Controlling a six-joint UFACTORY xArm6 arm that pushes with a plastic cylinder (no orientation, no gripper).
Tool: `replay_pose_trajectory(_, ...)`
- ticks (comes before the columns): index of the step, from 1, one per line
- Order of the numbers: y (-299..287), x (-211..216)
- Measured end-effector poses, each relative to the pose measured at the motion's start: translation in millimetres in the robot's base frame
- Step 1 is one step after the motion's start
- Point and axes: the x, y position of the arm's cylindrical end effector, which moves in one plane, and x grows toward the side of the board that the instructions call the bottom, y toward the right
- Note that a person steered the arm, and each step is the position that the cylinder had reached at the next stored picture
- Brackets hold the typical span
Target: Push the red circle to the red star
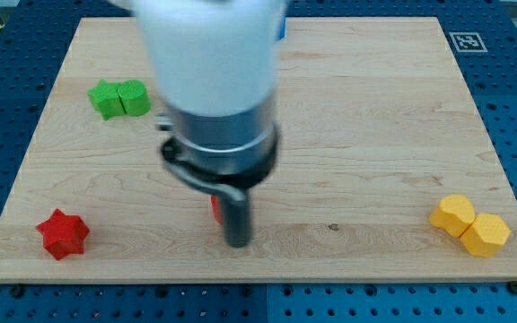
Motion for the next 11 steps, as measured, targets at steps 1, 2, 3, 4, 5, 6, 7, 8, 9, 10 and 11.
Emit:
replay_pose_trajectory(1,31.3,2.1)
replay_pose_trajectory(2,32.3,-30.3)
replay_pose_trajectory(3,32.3,-41.0)
replay_pose_trajectory(4,30.4,-41.0)
replay_pose_trajectory(5,8.4,-40.5)
replay_pose_trajectory(6,-18.5,-40.5)
replay_pose_trajectory(7,-45.3,-40.5)
replay_pose_trajectory(8,-70.3,-40.5)
replay_pose_trajectory(9,-91.9,-40.5)
replay_pose_trajectory(10,-107.3,-40.5)
replay_pose_trajectory(11,-121.0,-40.5)
